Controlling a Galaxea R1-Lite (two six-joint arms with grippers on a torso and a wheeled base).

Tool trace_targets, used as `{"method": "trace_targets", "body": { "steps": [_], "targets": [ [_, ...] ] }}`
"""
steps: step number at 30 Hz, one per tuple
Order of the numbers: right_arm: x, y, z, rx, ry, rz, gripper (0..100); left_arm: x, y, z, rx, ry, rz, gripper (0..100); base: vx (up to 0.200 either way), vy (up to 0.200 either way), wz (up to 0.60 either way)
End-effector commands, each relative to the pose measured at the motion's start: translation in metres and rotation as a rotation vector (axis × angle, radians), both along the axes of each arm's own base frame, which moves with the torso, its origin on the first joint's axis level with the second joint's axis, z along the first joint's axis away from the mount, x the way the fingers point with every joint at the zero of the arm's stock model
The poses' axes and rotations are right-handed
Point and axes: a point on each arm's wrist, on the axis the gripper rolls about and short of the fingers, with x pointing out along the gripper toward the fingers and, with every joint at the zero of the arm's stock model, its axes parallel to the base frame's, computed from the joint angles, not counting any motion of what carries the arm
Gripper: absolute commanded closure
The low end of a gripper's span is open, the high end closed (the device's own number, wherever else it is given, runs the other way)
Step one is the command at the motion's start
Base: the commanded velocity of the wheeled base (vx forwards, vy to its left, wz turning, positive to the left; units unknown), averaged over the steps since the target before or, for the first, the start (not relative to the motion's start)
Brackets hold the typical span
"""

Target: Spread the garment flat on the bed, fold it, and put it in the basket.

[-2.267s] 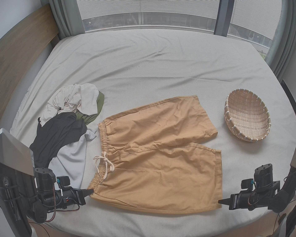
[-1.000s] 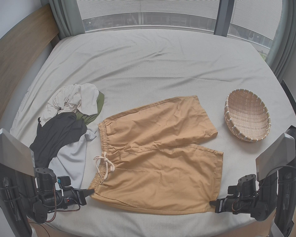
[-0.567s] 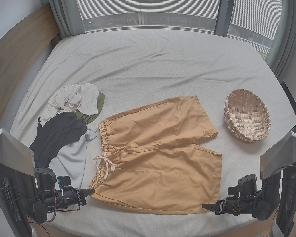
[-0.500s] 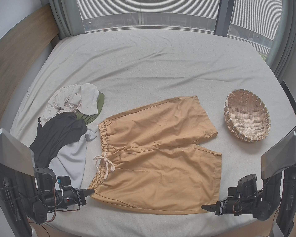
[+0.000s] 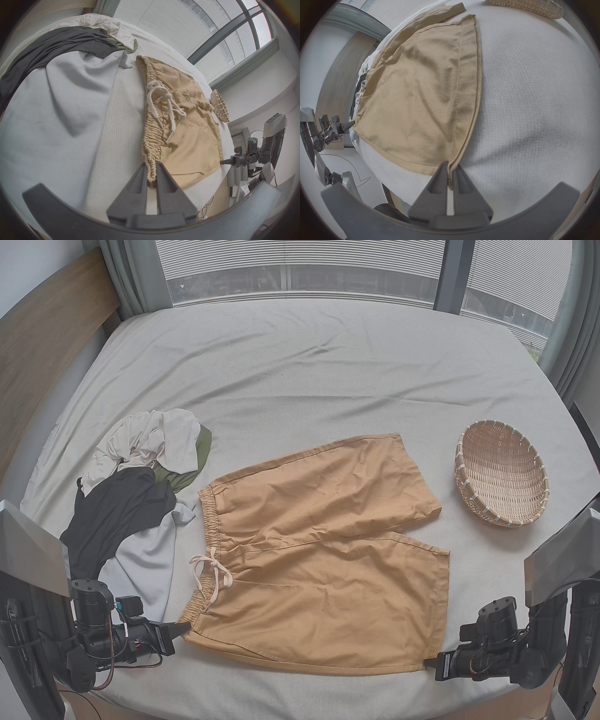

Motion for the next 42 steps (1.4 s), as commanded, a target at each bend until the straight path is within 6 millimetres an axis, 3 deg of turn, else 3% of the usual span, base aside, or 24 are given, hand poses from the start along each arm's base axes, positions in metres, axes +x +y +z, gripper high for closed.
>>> {"method": "trace_targets", "body": {
  "steps": [1, 8, 11, 19, 31, 32, 35, 42],
  "targets": [
    [-0.004, -0.002, 0.002, 0.002, 0.012, -0.005, 100, -0.004, 0.001, -0.001, 0.0, 0.018, 0.001, 100, 0.0, 0.0, 0.0],
    [-0.009, -0.004, 0.036, 0.042, -0.07, -0.016, 100, -0.006, 0.001, 0.014, -0.088, -0.02, -0.045, 100, 0.0, 0.0, 0.0],
    [-0.021, -0.008, 0.051, 0.037, -0.054, -0.01, 100, -0.006, 0.001, 0.011, -0.095, 0.004, -0.055, 100, 0.0, 0.0, 0.0],
    [-0.032, -0.012, 0.048, -0.012, 0.042, 0.005, 100, -0.019, 0.002, -0.002, -0.025, 0.15, -0.098, 100, 0.0, 0.0, 0.0],
    [-0.033, -0.01, 0.053, 0.004, 0.015, 0.02, 100, -0.027, 0.012, 0.01, -0.047, 0.138, -0.126, 100, 0.0, 0.0, 0.0],
    [-0.025, -0.01, 0.071, 0.079, -0.134, -0.006, 100, -0.026, 0.011, 0.015, -0.061, 0.093, -0.148, 100, 0.0, 0.0, 0.0],
    [-0.013, -0.009, 0.094, 0.188, -0.32, -0.056, 100, -0.021, 0.009, 0.026, -0.08, -0.011, -0.176, 100, 0.0, 0.0, 0.0],
    [0.016, -0.007, 0.135, 0.317, -0.595, -0.104, 100, -0.006, 0.003, 0.054, -0.149, -0.224, -0.16, 100, 0.0, 0.0, 0.0]
  ]
}}
